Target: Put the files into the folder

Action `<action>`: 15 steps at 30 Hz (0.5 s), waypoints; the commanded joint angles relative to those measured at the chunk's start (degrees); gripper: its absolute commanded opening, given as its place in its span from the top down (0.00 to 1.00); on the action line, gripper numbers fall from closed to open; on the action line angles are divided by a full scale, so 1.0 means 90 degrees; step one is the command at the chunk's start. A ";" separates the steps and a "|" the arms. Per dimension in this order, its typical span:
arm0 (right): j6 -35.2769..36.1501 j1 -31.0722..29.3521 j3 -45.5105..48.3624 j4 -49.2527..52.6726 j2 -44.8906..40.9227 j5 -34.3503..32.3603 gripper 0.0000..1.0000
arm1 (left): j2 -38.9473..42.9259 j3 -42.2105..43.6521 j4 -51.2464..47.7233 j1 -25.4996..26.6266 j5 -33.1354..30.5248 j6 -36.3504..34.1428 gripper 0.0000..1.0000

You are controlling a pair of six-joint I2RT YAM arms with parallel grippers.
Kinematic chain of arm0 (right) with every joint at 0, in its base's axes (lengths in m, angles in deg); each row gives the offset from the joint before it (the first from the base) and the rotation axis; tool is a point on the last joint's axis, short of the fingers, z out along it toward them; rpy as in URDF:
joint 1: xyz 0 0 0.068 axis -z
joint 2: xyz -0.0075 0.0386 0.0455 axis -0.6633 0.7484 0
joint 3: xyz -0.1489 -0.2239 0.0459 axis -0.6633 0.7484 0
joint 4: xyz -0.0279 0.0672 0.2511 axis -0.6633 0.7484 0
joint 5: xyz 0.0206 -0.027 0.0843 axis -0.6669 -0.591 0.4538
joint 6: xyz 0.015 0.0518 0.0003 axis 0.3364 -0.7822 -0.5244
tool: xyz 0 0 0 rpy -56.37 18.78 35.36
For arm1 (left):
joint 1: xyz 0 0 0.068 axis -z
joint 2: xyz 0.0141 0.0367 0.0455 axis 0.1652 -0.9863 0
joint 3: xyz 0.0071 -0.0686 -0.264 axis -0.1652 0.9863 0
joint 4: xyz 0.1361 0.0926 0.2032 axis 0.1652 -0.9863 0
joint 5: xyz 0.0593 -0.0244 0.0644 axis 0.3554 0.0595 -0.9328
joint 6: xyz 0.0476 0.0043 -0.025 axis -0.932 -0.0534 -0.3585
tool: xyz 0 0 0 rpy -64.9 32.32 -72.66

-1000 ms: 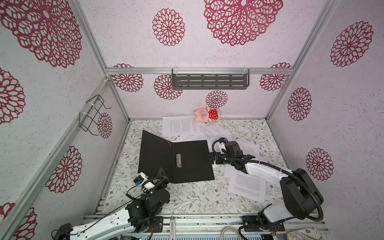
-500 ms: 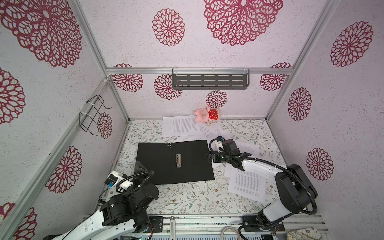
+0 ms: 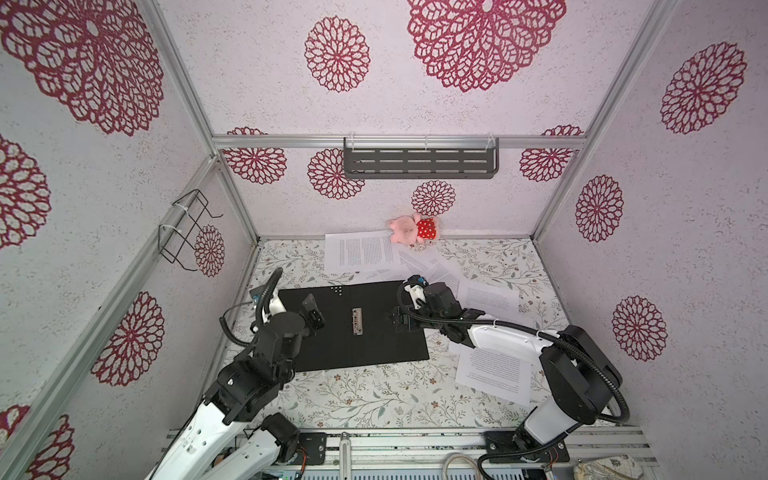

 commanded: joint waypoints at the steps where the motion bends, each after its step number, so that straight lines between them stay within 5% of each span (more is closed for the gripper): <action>1: -0.0256 -0.0274 -0.0238 -0.1167 0.0227 0.0313 0.01 | -0.0719 -0.0373 -0.0006 -0.1029 0.3559 -0.0473 0.01; 6: -0.0620 -0.0434 0.0046 -0.2966 0.0572 0.0402 0.01 | -0.1223 0.0022 0.0459 -0.2824 0.6106 0.0068 0.01; 9: -0.0787 -0.0449 -0.0053 -0.3018 0.0740 0.0211 0.01 | -0.1512 0.0621 0.1005 -0.3858 0.7265 0.0414 0.01; 15: -0.0821 -0.0587 -0.0789 -0.1377 0.1231 -0.0282 0.06 | -0.2539 0.1206 0.1120 -0.4707 0.7950 0.0349 0.01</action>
